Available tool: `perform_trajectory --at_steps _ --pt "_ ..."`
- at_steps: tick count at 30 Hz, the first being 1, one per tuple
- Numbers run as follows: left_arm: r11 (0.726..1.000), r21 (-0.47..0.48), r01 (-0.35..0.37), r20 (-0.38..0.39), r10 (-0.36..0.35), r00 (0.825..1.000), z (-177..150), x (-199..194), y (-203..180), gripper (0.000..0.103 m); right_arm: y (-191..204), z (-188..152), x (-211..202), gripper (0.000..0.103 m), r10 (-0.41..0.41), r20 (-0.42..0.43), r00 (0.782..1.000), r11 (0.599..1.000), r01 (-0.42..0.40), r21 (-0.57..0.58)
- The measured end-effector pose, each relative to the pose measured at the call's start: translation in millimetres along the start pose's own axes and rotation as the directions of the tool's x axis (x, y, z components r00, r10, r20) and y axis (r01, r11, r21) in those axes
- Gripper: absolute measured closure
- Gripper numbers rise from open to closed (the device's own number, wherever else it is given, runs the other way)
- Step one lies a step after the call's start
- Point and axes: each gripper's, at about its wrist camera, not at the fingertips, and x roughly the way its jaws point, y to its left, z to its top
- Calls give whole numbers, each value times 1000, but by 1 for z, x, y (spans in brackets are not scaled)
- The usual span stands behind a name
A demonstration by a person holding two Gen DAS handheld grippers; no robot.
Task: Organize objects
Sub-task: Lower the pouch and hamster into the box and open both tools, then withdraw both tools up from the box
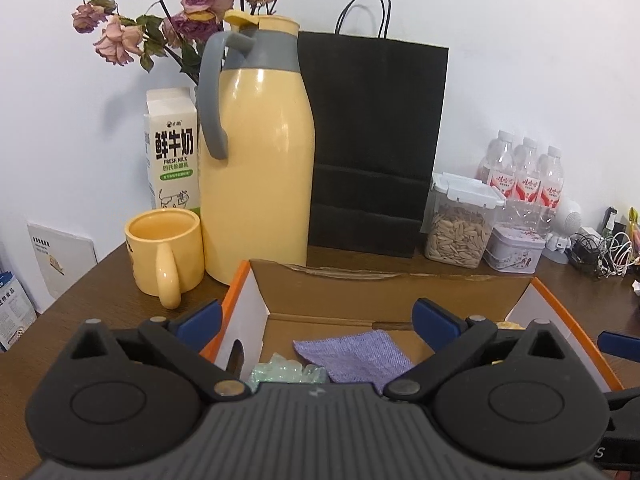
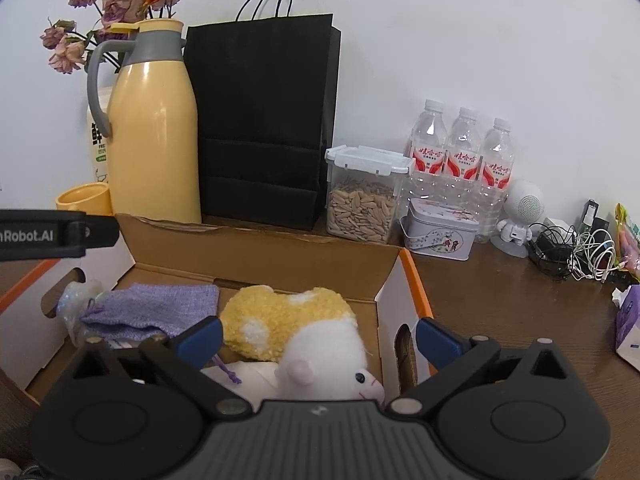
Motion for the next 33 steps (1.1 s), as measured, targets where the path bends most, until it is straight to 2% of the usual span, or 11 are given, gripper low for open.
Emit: perform_trajectory --at_steps 6,19,33 --pt "1000 10 -9 37 9 999 9 -19 -3 0 0 4 -16 0 8 31 999 1000 -8 -5" --pt "998 55 -14 102 9 995 15 -80 -6 0 9 3 -87 0 41 117 992 998 -36 -42" --pt "998 66 -9 121 1 993 -5 -161 17 0 13 -32 -170 0 65 145 987 996 -56 -63"
